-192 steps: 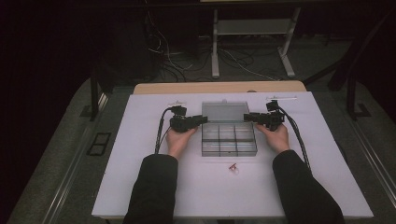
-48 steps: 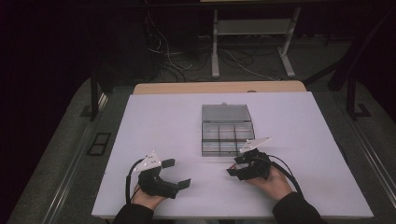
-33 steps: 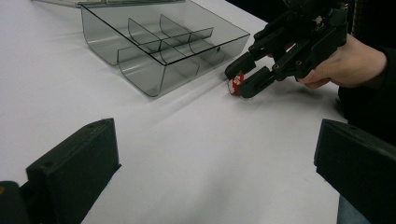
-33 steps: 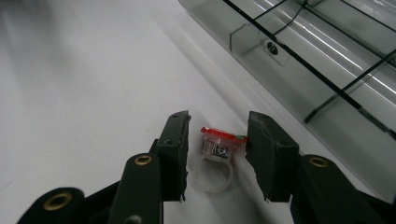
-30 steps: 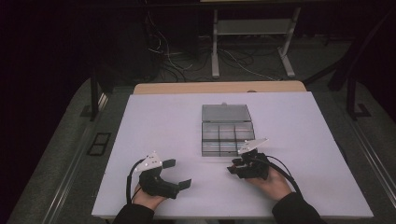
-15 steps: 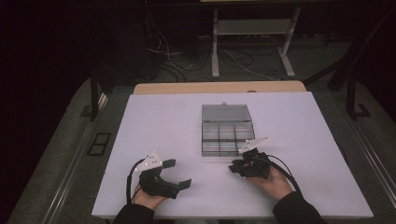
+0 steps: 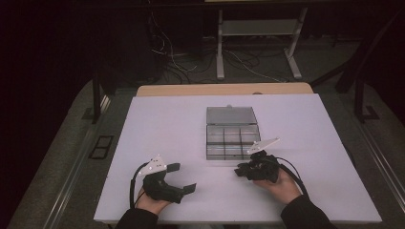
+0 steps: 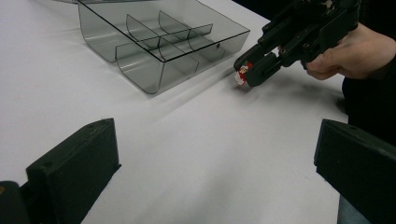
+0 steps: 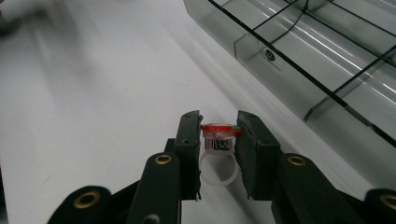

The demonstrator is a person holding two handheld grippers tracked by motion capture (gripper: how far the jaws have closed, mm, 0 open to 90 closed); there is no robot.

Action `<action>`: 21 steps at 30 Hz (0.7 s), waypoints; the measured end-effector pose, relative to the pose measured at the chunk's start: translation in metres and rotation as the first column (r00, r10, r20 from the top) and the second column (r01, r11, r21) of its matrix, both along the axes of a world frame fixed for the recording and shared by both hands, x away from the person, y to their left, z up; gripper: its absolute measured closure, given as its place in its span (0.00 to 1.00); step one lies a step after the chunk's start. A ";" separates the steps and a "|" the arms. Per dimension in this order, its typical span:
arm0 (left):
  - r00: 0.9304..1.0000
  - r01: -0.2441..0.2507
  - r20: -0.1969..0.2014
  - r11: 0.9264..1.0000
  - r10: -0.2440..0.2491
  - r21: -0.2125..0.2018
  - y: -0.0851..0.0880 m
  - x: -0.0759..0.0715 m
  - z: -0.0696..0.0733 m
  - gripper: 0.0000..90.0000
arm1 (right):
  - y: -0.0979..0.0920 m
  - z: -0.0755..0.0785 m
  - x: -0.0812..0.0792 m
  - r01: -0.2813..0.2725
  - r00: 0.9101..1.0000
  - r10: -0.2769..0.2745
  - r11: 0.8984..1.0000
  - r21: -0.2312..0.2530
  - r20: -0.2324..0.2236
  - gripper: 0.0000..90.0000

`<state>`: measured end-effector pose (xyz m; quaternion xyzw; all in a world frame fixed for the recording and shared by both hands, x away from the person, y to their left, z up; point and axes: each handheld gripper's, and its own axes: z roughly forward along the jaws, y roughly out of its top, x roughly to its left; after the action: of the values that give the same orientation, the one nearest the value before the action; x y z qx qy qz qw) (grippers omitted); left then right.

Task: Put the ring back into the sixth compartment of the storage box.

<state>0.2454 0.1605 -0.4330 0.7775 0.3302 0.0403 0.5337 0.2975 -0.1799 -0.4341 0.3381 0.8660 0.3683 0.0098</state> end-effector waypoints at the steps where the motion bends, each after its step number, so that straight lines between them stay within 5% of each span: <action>1: 1.000 -0.002 -0.001 1.000 0.002 -0.003 0.000 0.000 0.000 0.00 | -0.001 0.001 0.000 0.001 1.000 -0.001 1.000 -0.001 0.000 0.78; 21: 1.000 -0.001 -0.006 1.000 0.001 0.001 -0.002 0.000 -0.001 0.00 | -0.006 0.036 0.003 0.000 1.000 0.000 1.000 0.019 0.028 0.78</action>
<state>0.2454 0.1590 -0.4338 0.7775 0.3323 0.0385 0.5325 0.3006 -0.1855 -0.3983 0.3329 0.8622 0.3814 0.0189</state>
